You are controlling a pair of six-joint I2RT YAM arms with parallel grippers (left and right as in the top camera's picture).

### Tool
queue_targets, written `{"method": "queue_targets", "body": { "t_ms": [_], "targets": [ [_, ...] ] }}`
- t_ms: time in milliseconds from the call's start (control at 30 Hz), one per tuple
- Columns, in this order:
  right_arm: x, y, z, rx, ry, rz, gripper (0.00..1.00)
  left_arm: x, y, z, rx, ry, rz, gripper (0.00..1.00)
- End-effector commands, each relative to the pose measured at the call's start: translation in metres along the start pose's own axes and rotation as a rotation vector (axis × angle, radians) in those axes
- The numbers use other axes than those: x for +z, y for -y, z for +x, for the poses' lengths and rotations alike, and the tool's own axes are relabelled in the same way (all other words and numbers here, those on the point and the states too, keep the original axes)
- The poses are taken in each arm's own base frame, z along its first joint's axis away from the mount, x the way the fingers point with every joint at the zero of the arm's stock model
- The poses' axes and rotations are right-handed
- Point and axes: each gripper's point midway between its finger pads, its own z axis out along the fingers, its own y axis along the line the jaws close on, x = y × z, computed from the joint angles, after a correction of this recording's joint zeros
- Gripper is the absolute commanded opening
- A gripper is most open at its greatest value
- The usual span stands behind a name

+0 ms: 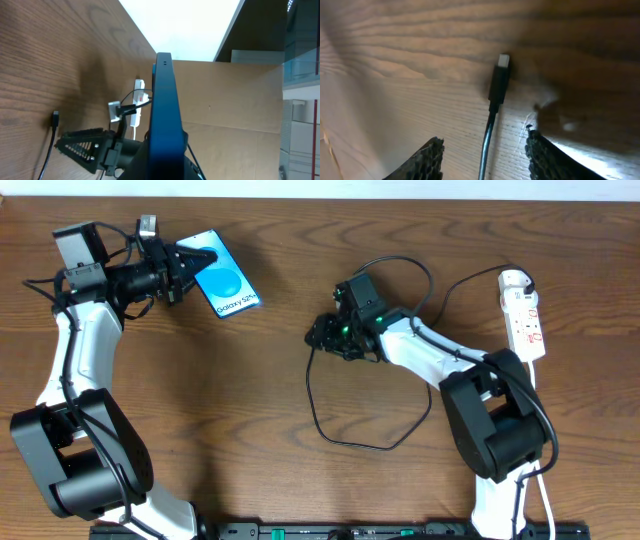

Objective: Plug charger to phone and switch on socket
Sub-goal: 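Lower the right gripper and grasp the black cable's USB-C end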

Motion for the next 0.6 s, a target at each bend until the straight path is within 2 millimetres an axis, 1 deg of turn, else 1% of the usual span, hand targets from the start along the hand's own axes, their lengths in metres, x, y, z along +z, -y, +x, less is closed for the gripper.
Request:
{"method": "queue_targets", "body": {
  "t_ms": [0, 167, 267, 567],
  "targets": [
    [0.006, -0.001, 0.001, 0.023, -0.008, -0.002, 0.49, -0.002, 0.009, 0.000, 0.012, -0.008, 0.019, 0.07],
    [0.016, 0.008, 0.004, 0.062, -0.023, 0.011, 0.42, -0.002, 0.007, -0.003, 0.012, 0.008, 0.005, 0.07],
    [0.023, 0.010, 0.006, 0.073, -0.037, 0.002, 0.40, -0.002, 0.007, -0.003, 0.012, 0.008, 0.005, 0.08],
    [0.030, 0.015, 0.007, 0.081, -0.041, 0.009, 0.34, -0.002, 0.006, -0.003, 0.012, 0.010, 0.003, 0.07]
  ]
}}
